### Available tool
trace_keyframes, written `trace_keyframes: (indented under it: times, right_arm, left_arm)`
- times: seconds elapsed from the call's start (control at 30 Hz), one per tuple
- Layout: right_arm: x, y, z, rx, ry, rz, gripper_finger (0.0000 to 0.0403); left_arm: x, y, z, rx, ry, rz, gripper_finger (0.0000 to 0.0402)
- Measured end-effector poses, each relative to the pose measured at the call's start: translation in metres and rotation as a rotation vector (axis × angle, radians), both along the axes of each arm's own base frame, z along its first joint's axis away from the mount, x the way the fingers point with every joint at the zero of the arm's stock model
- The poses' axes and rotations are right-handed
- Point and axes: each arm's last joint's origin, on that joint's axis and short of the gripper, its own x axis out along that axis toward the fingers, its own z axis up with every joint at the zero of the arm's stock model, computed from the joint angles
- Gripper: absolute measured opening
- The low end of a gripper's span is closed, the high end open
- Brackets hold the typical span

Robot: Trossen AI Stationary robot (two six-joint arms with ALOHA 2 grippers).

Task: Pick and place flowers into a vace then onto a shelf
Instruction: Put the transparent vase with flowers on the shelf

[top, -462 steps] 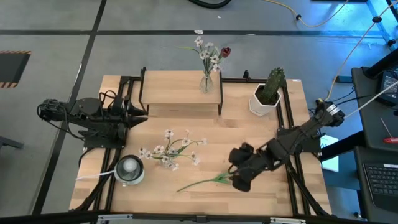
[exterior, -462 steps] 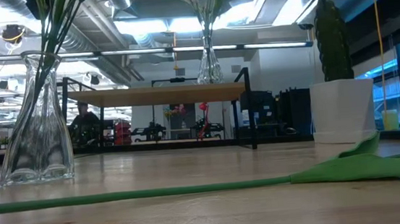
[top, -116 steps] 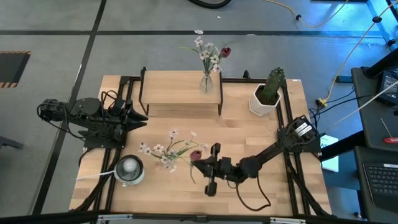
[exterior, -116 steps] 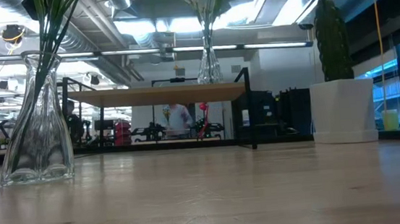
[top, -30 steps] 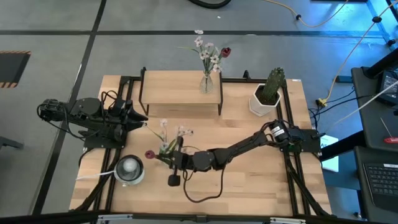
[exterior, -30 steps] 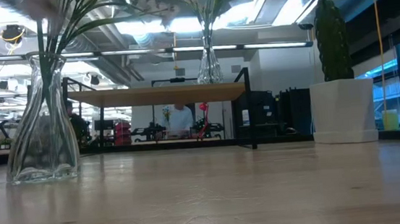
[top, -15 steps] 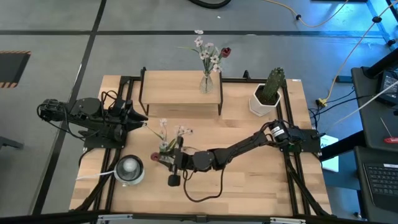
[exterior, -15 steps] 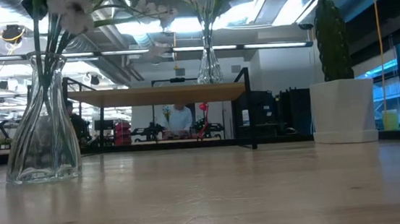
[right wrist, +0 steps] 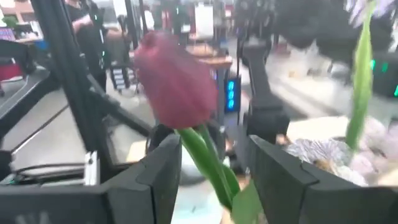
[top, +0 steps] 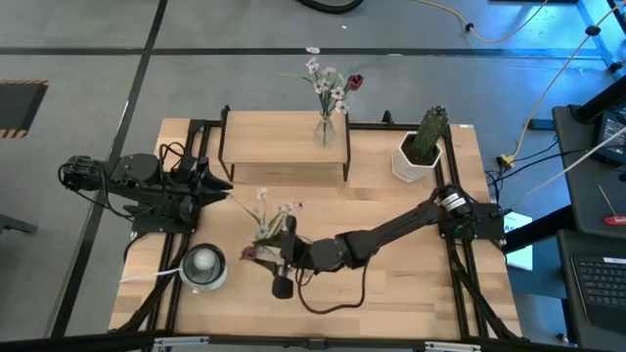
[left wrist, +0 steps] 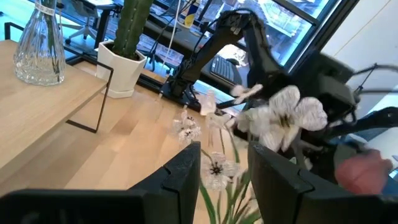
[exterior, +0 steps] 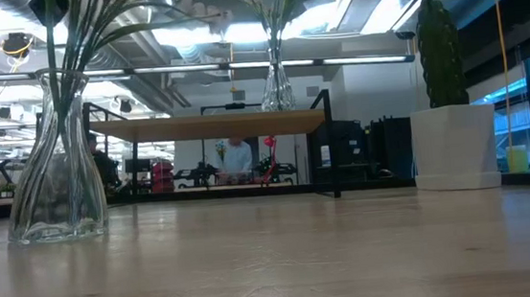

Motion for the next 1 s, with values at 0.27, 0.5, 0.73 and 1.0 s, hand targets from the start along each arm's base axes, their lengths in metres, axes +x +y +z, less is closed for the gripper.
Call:
trace_keyframes:
  times: [0.27,0.5,0.73,1.0]
  right_arm:
    - [-0.028,-0.002,0.027,0.118,0.175,-0.005,0.0185]
    - [-0.051,-0.012,0.062,0.156,0.192,-0.012,0.0185]
    - [-0.083,-0.022,0.073,0.269,0.378,-0.075,0.0185]
    - [-0.121,0.004,0.071,0.381,0.491,-0.155,0.0185]
  left_arm:
    - [0.0,0.0,0.0,0.051,-0.001,-0.006,0.0127]
    - [0.0,0.0,0.0,0.096,-0.002,-0.015,0.0127]
    - [0.0,-0.003,0.0,0.173,-0.01,-0.122,0.0128]
    - [-0.001,-0.006,0.0,0.2,-0.02,-0.216,0.0142]
